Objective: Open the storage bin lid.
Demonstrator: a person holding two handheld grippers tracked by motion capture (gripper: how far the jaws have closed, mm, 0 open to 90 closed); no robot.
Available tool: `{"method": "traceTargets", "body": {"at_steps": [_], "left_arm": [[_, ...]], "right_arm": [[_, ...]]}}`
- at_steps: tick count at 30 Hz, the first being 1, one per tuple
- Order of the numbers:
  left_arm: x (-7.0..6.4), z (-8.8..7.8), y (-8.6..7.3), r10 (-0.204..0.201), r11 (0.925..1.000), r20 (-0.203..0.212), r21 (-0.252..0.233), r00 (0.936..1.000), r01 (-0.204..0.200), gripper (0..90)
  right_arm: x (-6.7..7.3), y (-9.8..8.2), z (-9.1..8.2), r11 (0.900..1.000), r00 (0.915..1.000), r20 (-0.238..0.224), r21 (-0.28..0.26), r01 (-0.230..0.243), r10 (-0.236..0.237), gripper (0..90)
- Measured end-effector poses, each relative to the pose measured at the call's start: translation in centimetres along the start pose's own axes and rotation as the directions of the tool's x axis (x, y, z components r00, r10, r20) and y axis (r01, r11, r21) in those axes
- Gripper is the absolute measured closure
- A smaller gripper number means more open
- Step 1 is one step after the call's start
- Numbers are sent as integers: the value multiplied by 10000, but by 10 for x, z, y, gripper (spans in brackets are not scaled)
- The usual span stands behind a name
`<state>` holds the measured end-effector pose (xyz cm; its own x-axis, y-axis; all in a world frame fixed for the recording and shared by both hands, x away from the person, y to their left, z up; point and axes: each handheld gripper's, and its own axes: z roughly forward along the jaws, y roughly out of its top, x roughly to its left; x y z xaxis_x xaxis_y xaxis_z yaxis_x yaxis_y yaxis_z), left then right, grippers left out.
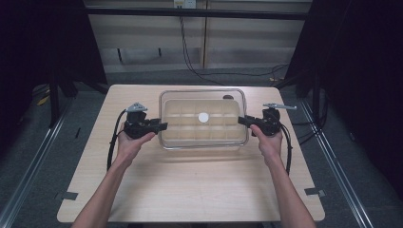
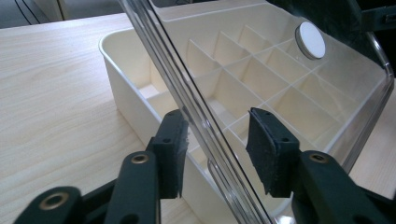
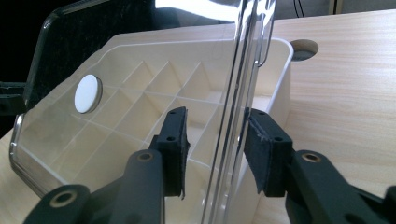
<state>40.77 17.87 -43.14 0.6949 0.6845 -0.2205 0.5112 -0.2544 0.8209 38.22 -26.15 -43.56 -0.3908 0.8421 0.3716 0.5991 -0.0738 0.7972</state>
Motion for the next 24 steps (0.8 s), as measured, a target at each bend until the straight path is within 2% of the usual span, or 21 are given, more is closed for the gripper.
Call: {"method": "traceTargets", "body": {"at_steps": [4, 7, 15, 18, 24], "left_arm": [[-1, -6, 1, 62, 9997, 36, -238, 10000, -61, 636], [-1, -8, 3, -77, 9996, 60, -272, 10000, 78, 662], [-3, -12, 1, 102, 9996, 138, -279, 9999, -98, 684], [-2, -17, 1, 77, 9989, 210, -456, 9997, -67, 714], [-2, -20, 2, 94, 9993, 175, -373, 9998, -87, 727]], "right_arm": [[0, 1, -5, 9998, 9999, -110, -168, -123, 121, 657], [1, 1, -9, 9996, 9997, -224, -270, -107, 101, 674], [5, 1, -13, 9995, 9999, -68, -279, -125, 123, 680], [7, -1, -17, 9993, 9999, -138, -360, -67, 62, 697], [10, -2, -20, 9993, 9997, -217, -344, 136, -144, 713]]}}
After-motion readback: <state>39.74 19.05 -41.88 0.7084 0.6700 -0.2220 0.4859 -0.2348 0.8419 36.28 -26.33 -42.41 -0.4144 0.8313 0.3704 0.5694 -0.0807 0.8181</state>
